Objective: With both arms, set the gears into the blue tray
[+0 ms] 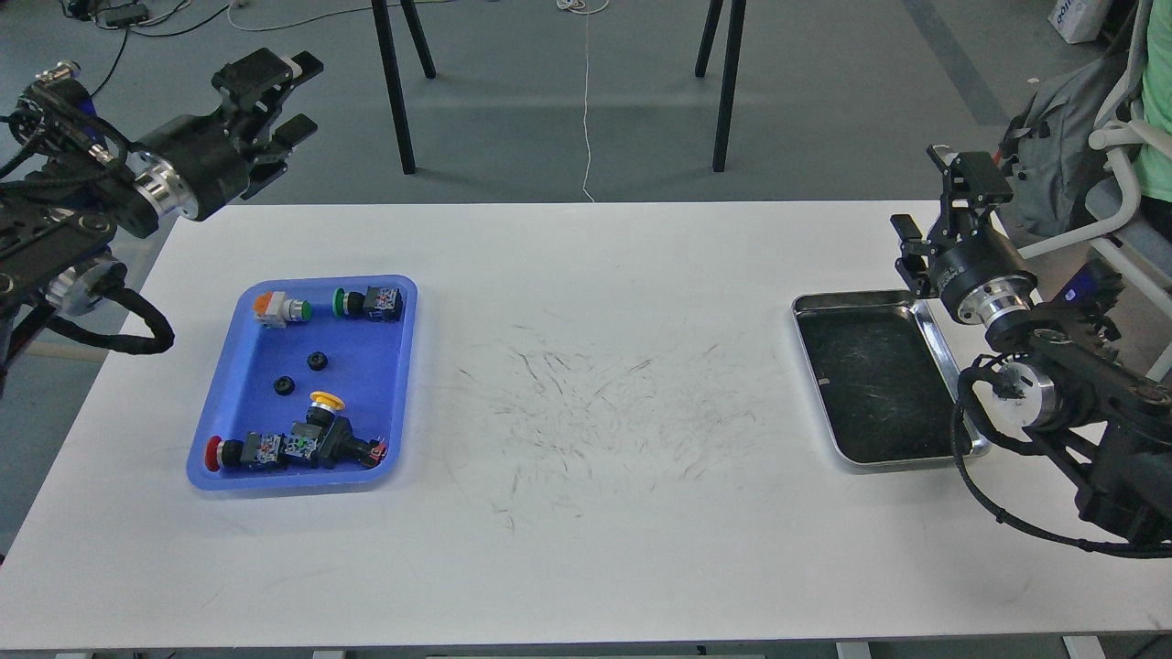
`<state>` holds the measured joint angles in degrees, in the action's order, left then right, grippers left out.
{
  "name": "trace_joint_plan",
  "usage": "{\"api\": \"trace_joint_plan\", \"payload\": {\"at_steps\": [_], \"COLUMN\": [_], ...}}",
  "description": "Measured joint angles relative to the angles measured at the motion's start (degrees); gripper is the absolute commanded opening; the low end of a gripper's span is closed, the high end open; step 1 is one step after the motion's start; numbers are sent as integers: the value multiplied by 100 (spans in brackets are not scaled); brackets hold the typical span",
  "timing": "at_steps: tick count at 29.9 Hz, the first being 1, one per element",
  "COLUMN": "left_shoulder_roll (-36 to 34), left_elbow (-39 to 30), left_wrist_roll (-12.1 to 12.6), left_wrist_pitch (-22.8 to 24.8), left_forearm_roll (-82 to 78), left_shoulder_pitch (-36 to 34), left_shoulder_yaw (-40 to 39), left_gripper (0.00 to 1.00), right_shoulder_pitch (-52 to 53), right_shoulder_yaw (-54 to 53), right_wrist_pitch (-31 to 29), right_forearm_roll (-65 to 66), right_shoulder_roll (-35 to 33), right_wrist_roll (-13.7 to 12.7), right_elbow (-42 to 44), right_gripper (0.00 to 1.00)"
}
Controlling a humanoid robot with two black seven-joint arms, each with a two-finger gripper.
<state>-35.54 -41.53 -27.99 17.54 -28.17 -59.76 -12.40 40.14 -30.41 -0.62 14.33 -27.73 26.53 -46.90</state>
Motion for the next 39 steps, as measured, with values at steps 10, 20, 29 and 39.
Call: {"api": "trace_joint_plan", "payload": {"at_steps": [10,20,29,39], "left_shoulder_roll": [767,1292,1868,2239], "left_elbow": [-34,56,455,742], "left_wrist_roll": [0,0,-1,-1], "left_wrist_pitch": [372,712,528,379], "left_forearm_roll": [701,1509,2330,2354], "left_shoulder_pitch": [73,100,146,333], "left_shoulder_yaw": [-573,-626,-731,-686], "left_gripper": [100,100,100,100], "right_shoulder_pitch": [-20,-7,105,163], "right_shoulder_yaw": [-7,-29,-92,-268], "right_wrist_pitch": [2,15,154,279], "right_forearm_roll": [-9,-27,-103,-214], "right_shoulder_roll": [-248,-273,-156,-43], "right_wrist_roll": [-1,-9,-31,-80], "right_elbow": [-326,-328,-331,-414], "right_gripper": [98,98,98,97]}}
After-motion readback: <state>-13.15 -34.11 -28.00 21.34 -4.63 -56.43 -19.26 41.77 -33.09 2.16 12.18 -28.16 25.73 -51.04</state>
